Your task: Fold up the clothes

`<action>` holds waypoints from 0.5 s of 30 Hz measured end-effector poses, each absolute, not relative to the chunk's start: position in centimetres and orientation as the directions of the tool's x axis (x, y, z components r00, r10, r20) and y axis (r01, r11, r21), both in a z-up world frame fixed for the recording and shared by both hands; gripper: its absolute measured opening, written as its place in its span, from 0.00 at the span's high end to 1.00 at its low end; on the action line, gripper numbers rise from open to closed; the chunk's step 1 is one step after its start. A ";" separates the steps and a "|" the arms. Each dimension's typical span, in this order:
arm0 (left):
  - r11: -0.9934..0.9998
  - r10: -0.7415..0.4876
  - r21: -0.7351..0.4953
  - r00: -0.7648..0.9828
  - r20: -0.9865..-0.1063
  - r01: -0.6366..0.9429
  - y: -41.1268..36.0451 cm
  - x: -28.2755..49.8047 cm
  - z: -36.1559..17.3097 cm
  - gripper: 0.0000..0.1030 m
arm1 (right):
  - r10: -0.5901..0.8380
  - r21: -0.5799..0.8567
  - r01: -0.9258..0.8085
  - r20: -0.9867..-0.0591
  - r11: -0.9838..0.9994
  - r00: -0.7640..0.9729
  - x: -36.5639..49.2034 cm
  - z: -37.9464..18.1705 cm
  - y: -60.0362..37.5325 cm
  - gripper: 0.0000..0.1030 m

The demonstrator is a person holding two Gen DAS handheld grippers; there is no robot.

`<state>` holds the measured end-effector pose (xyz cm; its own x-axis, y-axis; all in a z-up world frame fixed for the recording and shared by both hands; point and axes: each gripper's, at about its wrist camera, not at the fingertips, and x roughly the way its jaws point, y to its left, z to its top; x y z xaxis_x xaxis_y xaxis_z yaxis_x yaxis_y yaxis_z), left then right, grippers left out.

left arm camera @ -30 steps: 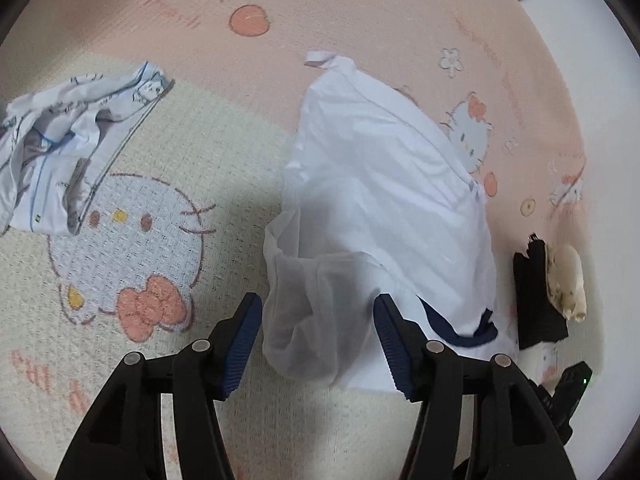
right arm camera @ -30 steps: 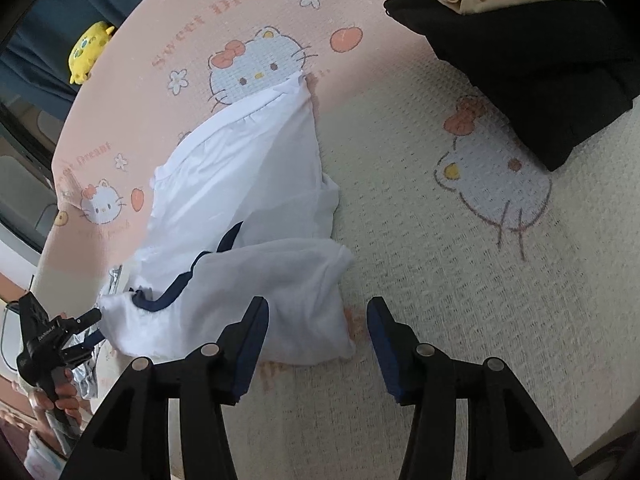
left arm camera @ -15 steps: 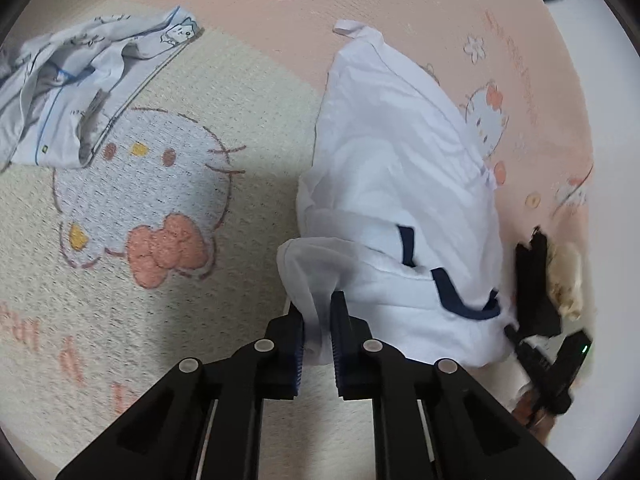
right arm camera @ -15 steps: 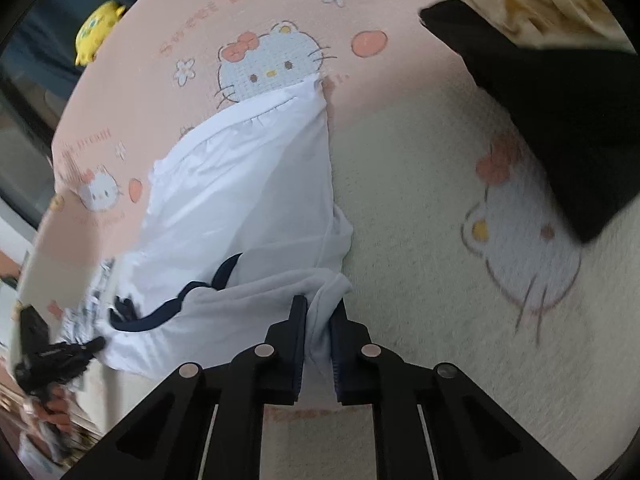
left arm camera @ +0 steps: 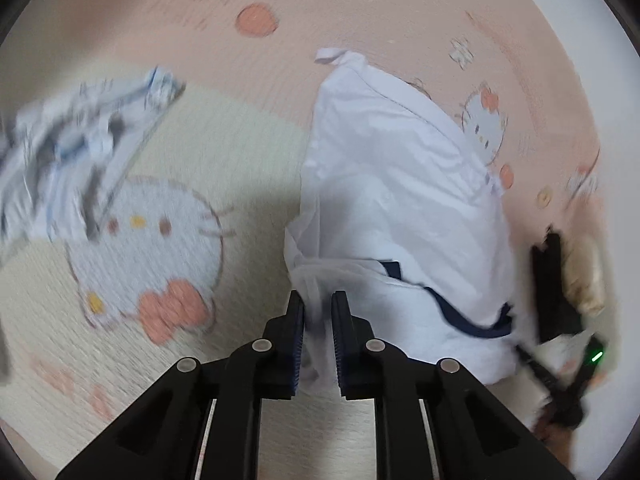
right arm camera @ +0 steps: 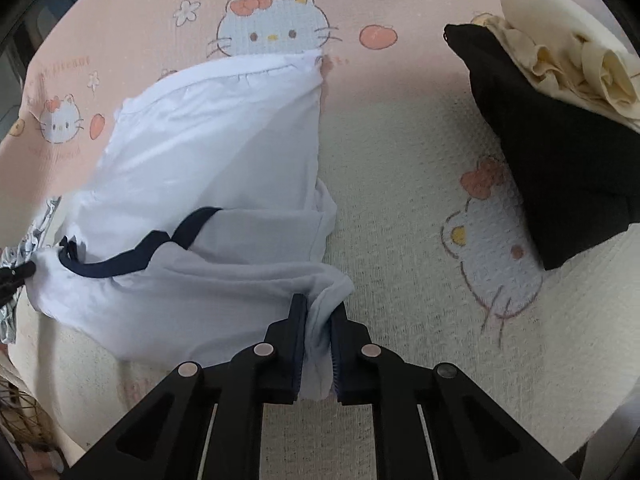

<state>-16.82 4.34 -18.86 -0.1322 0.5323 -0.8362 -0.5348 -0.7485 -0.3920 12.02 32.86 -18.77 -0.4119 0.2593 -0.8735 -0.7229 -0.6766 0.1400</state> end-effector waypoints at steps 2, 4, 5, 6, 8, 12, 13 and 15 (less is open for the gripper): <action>-0.748 0.516 -0.375 -0.124 -0.848 -0.548 4.2 -17.1 -19.3 0.89 | 0.218 0.186 -0.735 -0.883 -0.652 -0.417 12.2 -19.2 33.6 0.91; -0.753 0.504 -0.382 -0.095 -0.859 -0.536 4.3 -17.5 -20.2 0.89 | 0.169 0.242 -0.747 -0.888 -0.620 -0.428 12.5 -19.6 34.7 0.91; -0.762 0.484 -0.363 -0.100 -0.869 -0.536 4.3 -17.6 -20.7 0.89 | 0.157 0.251 -0.749 -0.890 -0.613 -0.427 12.6 -19.7 34.9 0.91; -0.763 0.479 -0.355 -0.104 -0.872 -0.539 4.3 -17.6 -20.8 0.89 | 0.152 0.245 -0.747 -0.895 -0.617 -0.419 12.5 -19.7 34.9 0.91; -0.768 0.470 -0.343 -0.112 -0.875 -0.541 4.4 -17.6 -21.2 0.88 | 0.157 0.207 -0.740 -0.907 -0.640 -0.390 12.0 -19.7 34.6 0.91; -0.778 0.473 -0.359 -0.103 -0.875 -0.516 4.2 -17.9 -21.7 0.86 | 0.170 0.148 -0.742 -0.927 -0.654 -0.334 11.0 -19.7 34.5 0.91; -0.776 0.471 -0.357 -0.102 -0.876 -0.520 4.3 -18.0 -21.8 0.86 | 0.168 0.143 -0.739 -0.930 -0.658 -0.328 10.8 -19.7 34.5 0.91; -0.766 0.460 -0.330 -0.112 -0.881 -0.552 4.7 -18.1 -21.9 0.86 | 0.152 0.154 -0.748 -0.934 -0.646 -0.323 10.9 -19.9 34.8 0.91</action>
